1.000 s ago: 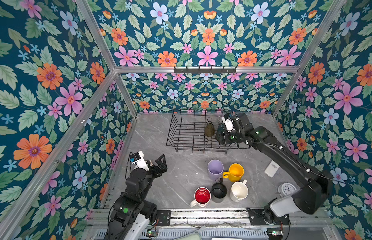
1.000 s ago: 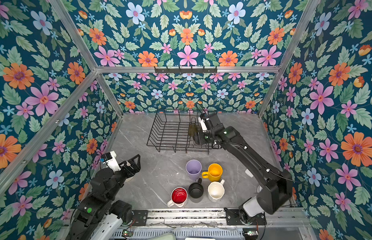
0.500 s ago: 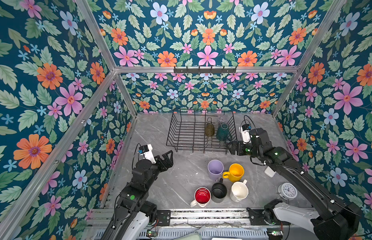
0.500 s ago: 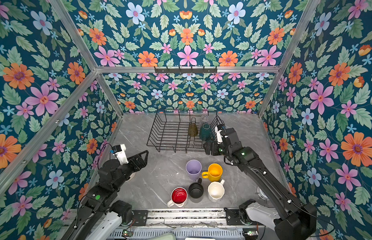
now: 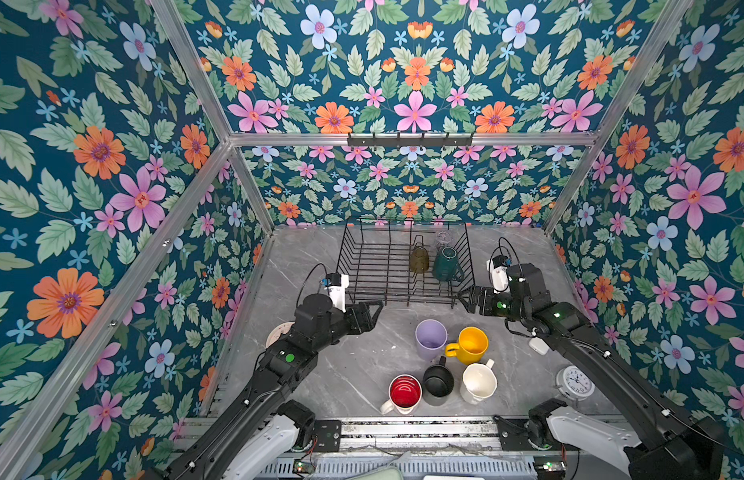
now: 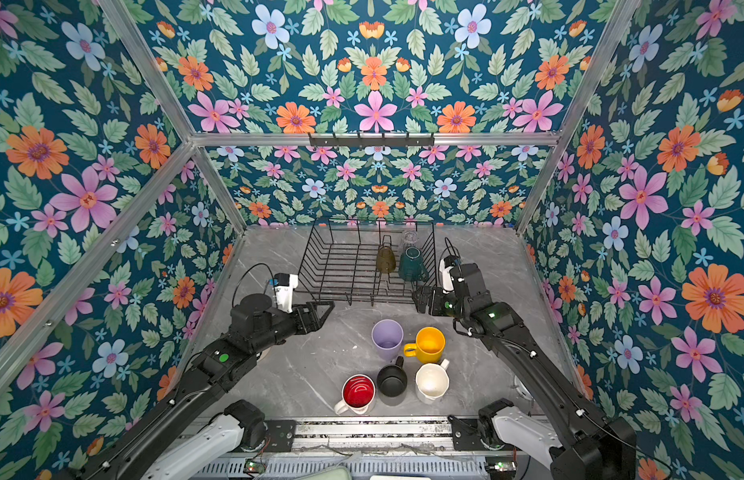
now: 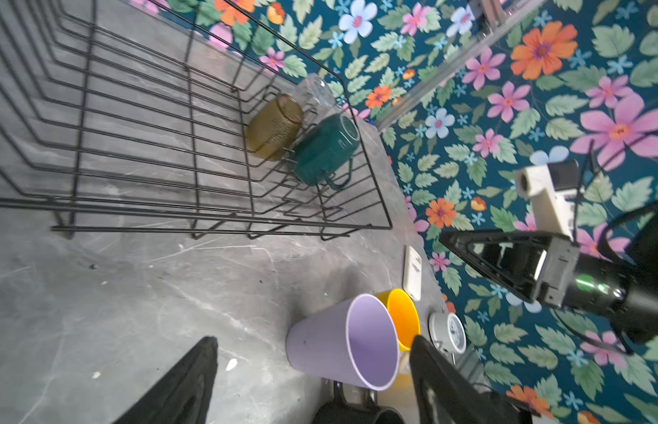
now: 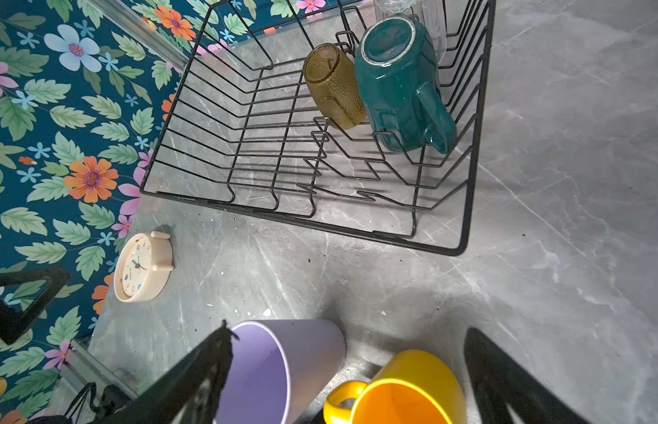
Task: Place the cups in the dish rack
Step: 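Reach the left gripper to the lavender cup while the right gripper hovers nearby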
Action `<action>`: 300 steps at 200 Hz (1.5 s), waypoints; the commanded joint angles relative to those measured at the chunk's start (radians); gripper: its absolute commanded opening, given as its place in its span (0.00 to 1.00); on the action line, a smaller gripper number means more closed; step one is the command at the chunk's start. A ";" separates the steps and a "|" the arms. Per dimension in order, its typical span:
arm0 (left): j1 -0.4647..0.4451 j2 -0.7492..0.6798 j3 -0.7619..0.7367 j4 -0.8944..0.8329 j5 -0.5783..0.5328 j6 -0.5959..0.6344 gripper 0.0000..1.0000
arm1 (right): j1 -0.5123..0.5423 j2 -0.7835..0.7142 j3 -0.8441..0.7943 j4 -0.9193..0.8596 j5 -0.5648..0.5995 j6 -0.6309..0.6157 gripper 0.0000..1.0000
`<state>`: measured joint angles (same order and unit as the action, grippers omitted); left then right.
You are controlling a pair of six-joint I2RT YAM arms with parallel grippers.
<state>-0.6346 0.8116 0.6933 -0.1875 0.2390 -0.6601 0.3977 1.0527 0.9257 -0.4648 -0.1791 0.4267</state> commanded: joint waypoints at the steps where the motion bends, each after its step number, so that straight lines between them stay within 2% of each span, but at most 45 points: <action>1: -0.097 0.068 0.058 -0.048 -0.109 0.065 0.82 | -0.006 -0.005 -0.005 0.026 0.001 0.015 0.98; 51: -0.264 0.228 0.186 -0.173 -0.268 0.087 0.77 | -0.007 -0.022 -0.011 -0.009 0.029 0.015 0.98; 83: -0.325 0.306 0.246 -0.227 -0.336 0.084 0.77 | -0.007 -0.045 -0.018 -0.031 0.048 0.012 0.98; 145: -0.410 0.432 0.306 -0.249 -0.369 0.064 0.75 | -0.008 -0.066 -0.044 -0.040 0.061 0.013 0.98; 244: -0.439 0.621 0.384 -0.319 -0.380 0.052 0.68 | -0.007 -0.085 -0.071 -0.045 0.066 -0.005 0.98; 300: -0.439 0.700 0.406 -0.317 -0.359 0.056 0.60 | -0.007 -0.094 -0.101 -0.030 0.063 -0.005 0.98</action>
<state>-1.0733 1.4906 1.0885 -0.4938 -0.1268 -0.6033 0.3897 0.9619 0.8322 -0.5129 -0.1234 0.4248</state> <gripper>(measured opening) 0.609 0.979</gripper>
